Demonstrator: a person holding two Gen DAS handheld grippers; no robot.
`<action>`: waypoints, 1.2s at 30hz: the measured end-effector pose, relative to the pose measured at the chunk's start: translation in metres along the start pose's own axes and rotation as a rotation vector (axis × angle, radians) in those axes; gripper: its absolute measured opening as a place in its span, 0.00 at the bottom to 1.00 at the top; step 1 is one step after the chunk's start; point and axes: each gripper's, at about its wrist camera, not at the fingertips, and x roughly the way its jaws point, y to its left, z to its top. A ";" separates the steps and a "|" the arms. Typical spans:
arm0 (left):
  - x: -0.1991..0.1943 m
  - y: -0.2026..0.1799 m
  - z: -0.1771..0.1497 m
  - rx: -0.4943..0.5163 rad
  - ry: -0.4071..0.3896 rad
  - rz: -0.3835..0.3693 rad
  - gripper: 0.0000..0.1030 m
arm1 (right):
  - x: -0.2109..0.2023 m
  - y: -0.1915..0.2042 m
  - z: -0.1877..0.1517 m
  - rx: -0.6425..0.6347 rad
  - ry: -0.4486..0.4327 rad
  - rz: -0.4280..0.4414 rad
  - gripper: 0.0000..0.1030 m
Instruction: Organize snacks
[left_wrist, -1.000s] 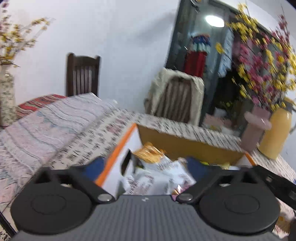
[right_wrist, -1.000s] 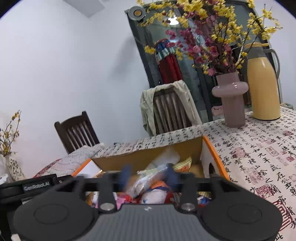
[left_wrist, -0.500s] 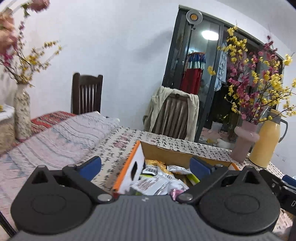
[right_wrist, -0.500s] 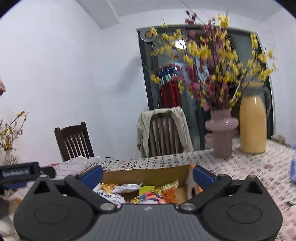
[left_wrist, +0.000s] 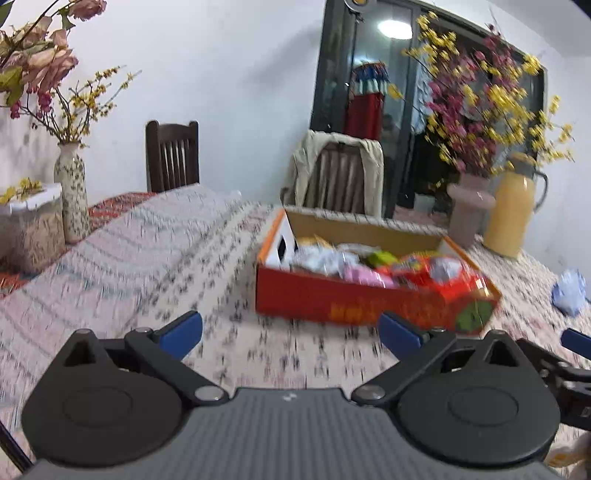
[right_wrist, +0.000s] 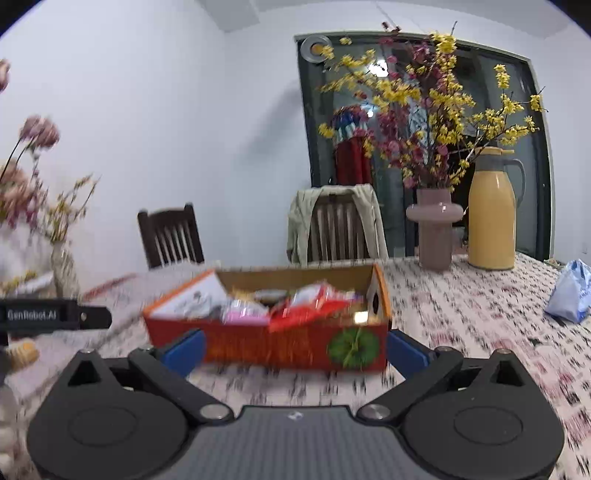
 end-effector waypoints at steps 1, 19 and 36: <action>-0.005 0.000 -0.006 0.006 0.009 -0.005 1.00 | -0.003 0.002 -0.005 -0.004 0.012 0.002 1.00; -0.045 0.022 -0.070 -0.012 0.075 -0.042 1.00 | -0.044 0.023 -0.061 -0.013 0.143 0.020 1.00; -0.045 0.020 -0.071 0.008 0.068 -0.053 1.00 | -0.039 0.018 -0.057 0.014 0.145 -0.008 1.00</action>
